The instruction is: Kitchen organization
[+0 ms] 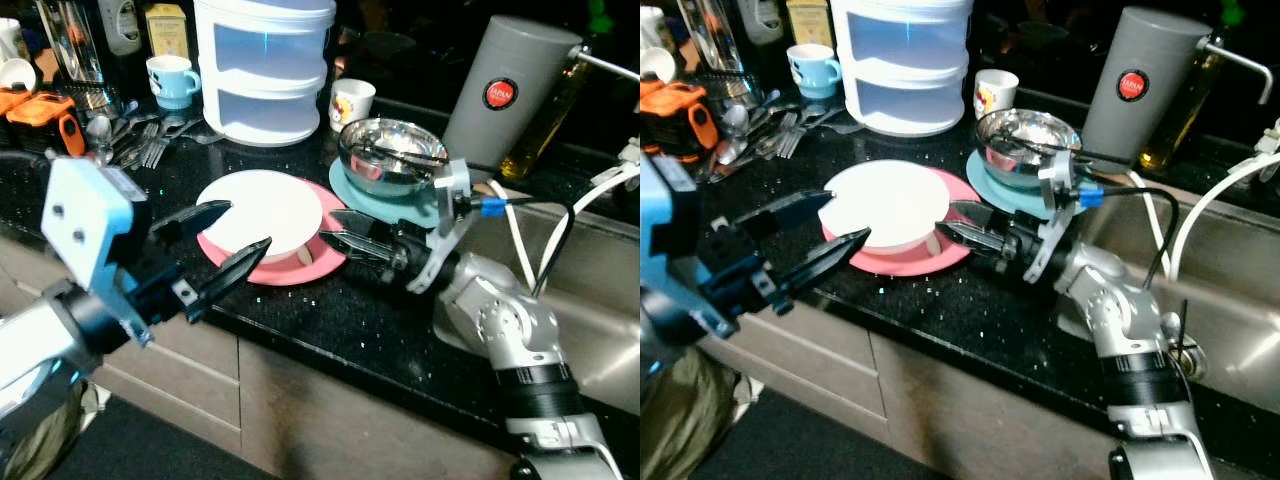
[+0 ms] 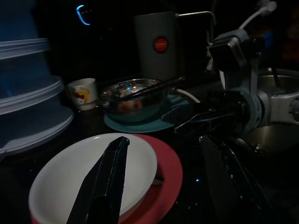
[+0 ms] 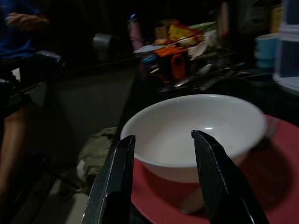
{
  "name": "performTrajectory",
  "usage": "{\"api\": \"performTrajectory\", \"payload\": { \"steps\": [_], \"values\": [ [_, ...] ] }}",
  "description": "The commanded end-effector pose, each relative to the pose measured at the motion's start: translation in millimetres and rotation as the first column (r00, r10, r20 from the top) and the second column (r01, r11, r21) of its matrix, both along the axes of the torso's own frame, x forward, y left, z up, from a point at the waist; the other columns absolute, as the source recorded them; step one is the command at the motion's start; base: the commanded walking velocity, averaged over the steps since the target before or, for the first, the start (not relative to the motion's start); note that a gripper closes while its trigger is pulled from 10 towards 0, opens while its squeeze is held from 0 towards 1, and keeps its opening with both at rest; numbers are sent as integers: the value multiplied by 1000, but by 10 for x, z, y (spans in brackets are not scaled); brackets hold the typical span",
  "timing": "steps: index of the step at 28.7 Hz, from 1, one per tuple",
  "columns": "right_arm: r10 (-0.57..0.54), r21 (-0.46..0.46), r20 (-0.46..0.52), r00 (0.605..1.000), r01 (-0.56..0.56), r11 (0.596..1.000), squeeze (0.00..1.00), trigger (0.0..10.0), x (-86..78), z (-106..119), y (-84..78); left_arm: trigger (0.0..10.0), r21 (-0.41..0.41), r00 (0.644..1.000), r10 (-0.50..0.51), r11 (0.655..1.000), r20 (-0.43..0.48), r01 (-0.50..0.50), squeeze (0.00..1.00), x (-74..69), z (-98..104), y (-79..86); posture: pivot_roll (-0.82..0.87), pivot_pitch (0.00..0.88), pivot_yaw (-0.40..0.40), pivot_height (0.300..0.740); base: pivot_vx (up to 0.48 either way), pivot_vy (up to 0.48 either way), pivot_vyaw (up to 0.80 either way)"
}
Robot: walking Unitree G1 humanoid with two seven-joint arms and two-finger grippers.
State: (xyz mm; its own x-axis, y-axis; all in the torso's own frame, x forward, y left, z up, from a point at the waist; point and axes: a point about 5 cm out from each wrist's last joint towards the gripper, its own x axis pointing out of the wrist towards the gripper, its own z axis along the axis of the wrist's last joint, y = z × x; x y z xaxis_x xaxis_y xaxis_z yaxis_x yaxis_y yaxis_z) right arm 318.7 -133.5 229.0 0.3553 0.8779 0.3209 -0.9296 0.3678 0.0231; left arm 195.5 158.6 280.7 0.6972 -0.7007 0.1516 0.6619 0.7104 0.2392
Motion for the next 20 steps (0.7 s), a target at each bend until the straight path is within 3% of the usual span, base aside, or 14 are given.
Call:
{"api": "performTrajectory", "payload": {
  "steps": [1, 3, 6, 10, 14, 17, 20],
  "values": [
    [-50, 12, 8, 999, 50, 999, 0, 10000, 40, 28, -78, 10000, 42, 1000, 6, 999, 3, -6, 0, 21, 1, 17, 174, 0, -88, 740, 0, 0, 0],
    [-60, 5, 9, 998, 60, 998, 0, 10000, 52, 27, -78, 10000, 62, 1000, 9, 998, 3, -10, 0, 29, -1, 29, 178, 0, -92, 740, 0, 0, 0],
    [-63, -40, 28, 998, 64, 997, 0, 10000, 46, 9, -60, 10000, 202, 998, 58, 978, -22, -53, 0, 90, -106, 114, 177, 0, -91, 740, 0, 0, 0],
    [-59, -54, 51, 997, 62, 997, 0, 10000, 27, 27, -41, 10000, 189, 998, 57, 981, -26, -51, 0, 93, -114, 116, 171, 0, -85, 740, 0, 0, 0],
    [-23, -127, 115, 993, 38, 991, 0, 10000, -36, 61, 80, 10000, 150, 998, 40, 988, -38, -34, 0, 79, -122, 98, 163, 0, -82, 740, 0, 0, 0],
    [2, -131, 132, 991, 16, 991, 0, 10000, -60, 96, 150, 10000, 207, 996, 70, 977, -50, -58, 0, 63, -167, 155, 167, 0, -89, 740, 0, 0, 0],
    [-12, -142, 135, 991, 32, 989, 0, 10000, -13, 86, 155, 10000, 326, 991, 127, 939, -48, -105, 0, 79, -217, 276, 173, 0, -99, 740, 0, 0, 0]
  ]
}}
